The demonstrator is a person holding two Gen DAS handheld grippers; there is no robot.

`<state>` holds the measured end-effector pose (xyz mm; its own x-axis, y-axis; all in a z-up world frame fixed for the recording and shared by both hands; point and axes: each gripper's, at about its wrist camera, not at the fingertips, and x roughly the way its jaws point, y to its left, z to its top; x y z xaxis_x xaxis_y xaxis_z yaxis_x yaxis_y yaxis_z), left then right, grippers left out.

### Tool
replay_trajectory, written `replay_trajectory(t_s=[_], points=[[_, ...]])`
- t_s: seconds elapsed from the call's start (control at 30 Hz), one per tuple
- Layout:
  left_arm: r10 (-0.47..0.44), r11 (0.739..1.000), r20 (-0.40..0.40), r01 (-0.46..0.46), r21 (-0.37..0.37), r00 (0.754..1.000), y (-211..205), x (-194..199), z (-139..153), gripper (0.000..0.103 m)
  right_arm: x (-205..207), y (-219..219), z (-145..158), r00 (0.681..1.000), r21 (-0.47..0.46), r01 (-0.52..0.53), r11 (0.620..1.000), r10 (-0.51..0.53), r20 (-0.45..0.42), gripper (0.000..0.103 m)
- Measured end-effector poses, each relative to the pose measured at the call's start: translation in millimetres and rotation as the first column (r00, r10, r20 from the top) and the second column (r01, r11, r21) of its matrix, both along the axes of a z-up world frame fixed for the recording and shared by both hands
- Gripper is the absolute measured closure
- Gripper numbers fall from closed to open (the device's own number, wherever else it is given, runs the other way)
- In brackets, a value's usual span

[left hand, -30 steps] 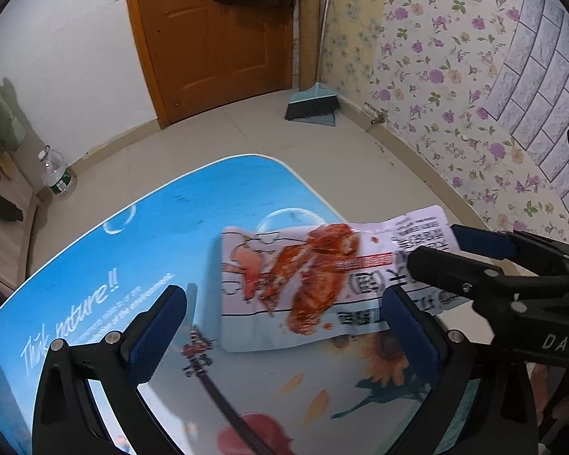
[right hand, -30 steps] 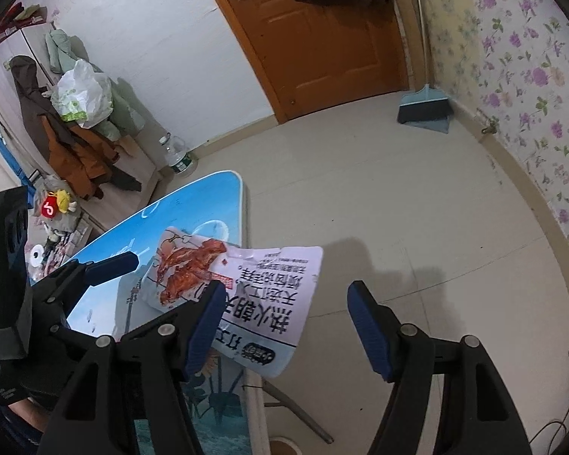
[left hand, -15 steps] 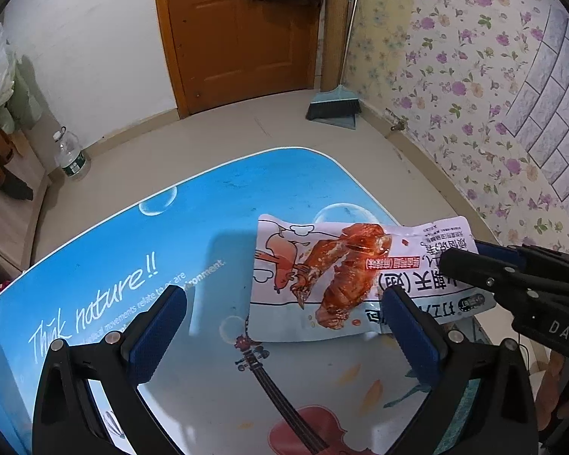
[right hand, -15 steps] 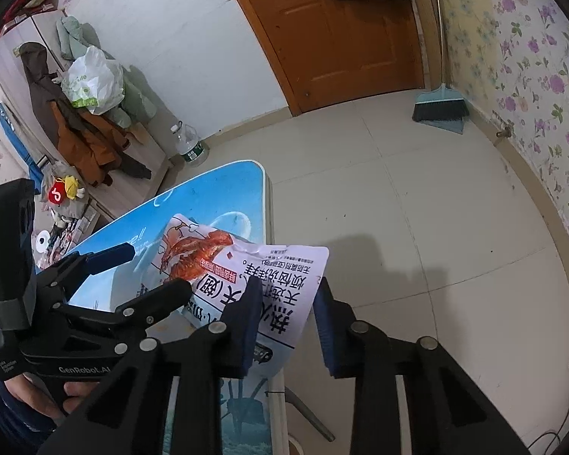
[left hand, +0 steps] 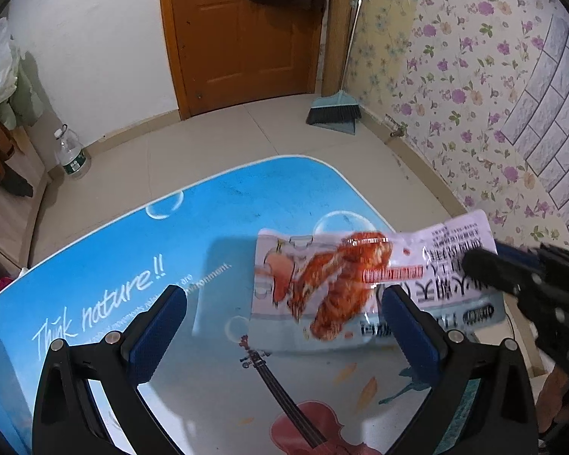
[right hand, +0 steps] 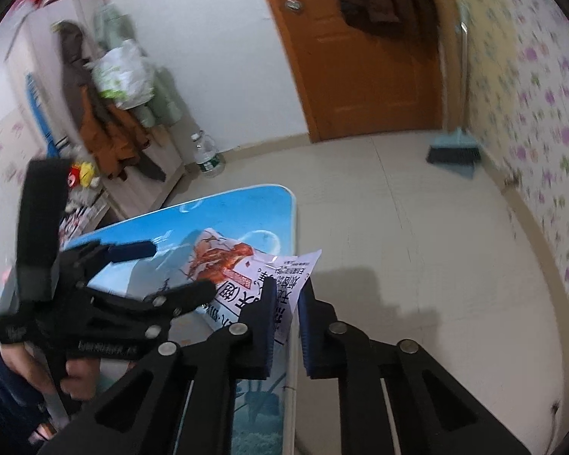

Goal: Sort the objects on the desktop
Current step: 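Close the right gripper on the snack packet edge and lift it off the mat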

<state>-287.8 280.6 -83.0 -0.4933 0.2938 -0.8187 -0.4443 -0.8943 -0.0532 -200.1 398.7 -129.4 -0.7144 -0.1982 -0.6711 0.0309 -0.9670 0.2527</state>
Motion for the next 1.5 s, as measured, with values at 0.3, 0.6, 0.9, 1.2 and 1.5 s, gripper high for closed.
replay_trajectory(t_s=[0.3,0.6,0.9,1.2,1.5], points=[[0.015,1.0,0.003,-0.015,0.007,1.0,-6,7,5,0.0,3,13,-5,0.998,-0.168,0.0,0.986,0.01,0.06,0.098],[0.018,0.994,0.096,-0.028,0.107,0.995,-24,24,8,0.0,14,22,4,0.998,-0.252,0.044,0.967,-0.033,0.05,0.102],[-0.028,0.942,0.236,-0.054,0.331,0.971,-21,42,-3,0.001,27,15,37,1.0,-0.274,0.03,0.961,-0.028,0.01,0.103],[-0.093,0.824,0.362,-0.132,0.55,0.928,-22,50,-11,0.003,37,19,40,0.999,-0.261,0.046,0.964,-0.044,0.015,0.103],[-0.109,0.655,0.438,-0.266,0.707,0.893,-34,28,-22,0.017,39,18,37,0.999,-0.256,0.048,0.966,-0.044,0.021,0.103]])
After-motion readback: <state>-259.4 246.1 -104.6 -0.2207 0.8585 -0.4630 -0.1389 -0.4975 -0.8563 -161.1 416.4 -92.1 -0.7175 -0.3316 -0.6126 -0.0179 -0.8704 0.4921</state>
